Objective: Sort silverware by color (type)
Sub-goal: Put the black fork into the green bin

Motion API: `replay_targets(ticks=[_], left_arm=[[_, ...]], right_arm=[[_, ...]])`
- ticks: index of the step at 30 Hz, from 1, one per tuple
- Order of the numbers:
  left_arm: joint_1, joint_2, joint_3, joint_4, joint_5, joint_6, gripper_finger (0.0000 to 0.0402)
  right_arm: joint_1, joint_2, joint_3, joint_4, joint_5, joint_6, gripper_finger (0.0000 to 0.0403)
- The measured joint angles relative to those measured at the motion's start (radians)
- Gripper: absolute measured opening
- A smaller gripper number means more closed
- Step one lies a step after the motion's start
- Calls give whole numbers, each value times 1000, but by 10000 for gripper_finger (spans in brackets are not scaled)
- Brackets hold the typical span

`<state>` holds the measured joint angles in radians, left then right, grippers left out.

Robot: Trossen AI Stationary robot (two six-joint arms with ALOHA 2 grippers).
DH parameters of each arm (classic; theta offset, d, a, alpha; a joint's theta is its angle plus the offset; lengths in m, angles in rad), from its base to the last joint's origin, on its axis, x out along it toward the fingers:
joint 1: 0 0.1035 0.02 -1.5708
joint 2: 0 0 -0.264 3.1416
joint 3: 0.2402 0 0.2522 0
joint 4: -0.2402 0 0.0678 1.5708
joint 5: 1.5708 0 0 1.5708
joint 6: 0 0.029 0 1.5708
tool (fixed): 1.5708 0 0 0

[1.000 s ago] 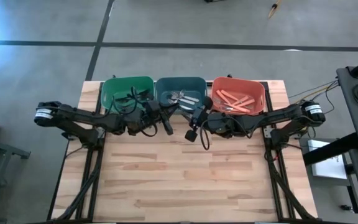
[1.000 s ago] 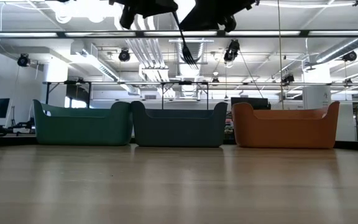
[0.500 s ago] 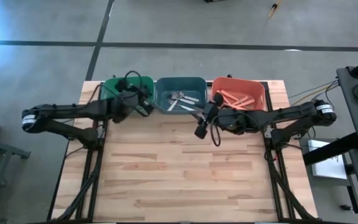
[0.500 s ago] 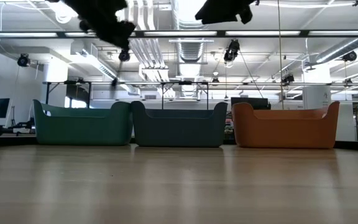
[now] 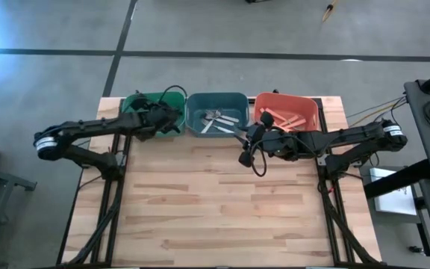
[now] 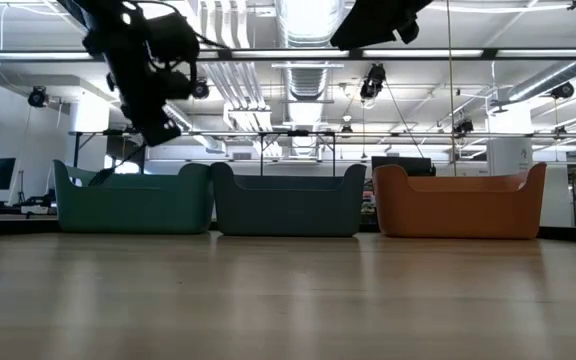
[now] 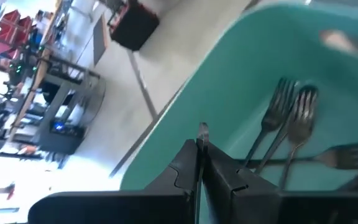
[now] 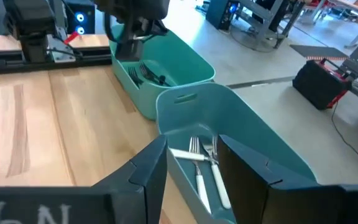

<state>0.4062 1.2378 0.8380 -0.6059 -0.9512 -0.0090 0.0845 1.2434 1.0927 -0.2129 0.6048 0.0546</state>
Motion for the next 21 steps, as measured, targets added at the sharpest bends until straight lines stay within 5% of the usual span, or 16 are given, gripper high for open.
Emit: replay_targets(ticks=[11, 21], left_arm=[[23, 128, -1, -13, -1, -135, 3], [52, 108, -1, -22, 43, -198, 61]], right_arm=[[0, 0, 0, -28, 0, 24, 131], [0, -12, 0, -55, -1, 25, 134]])
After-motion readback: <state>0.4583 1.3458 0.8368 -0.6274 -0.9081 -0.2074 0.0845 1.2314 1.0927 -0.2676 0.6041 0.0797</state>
